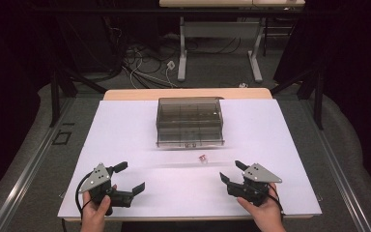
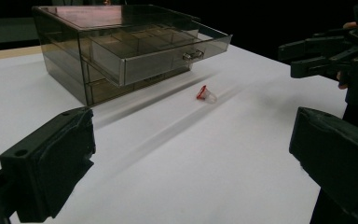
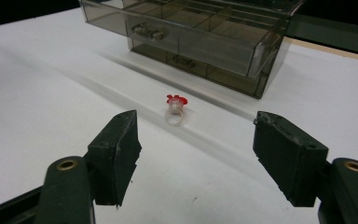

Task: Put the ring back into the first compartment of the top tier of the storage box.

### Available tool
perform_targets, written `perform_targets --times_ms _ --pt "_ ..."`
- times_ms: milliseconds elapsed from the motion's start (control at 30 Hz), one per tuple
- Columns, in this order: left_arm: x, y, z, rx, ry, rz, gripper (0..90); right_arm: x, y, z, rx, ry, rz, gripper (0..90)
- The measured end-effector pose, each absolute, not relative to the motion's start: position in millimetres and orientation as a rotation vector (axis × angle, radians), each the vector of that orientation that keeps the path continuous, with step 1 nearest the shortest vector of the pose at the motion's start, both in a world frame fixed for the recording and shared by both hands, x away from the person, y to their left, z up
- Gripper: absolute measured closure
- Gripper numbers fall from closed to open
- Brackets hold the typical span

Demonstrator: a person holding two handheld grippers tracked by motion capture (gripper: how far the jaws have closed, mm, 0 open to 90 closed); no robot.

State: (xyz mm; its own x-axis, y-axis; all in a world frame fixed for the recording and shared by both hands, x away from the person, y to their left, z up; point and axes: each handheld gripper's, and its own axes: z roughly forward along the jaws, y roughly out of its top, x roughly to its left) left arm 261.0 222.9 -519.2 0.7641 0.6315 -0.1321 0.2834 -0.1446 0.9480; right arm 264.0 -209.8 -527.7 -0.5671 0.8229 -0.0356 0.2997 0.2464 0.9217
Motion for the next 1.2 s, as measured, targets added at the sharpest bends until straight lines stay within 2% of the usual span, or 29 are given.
perform_targets --times_ms 700,1200 --pt "260 221 -520 1.746 0.722 0.344 0.3 295 -166 -527 1.05 2.102 1.307 29.9" --pt "261 221 -521 1.755 0.715 0.344 0.3 317 -141 -532 1.081 2.148 1.238 38.2"
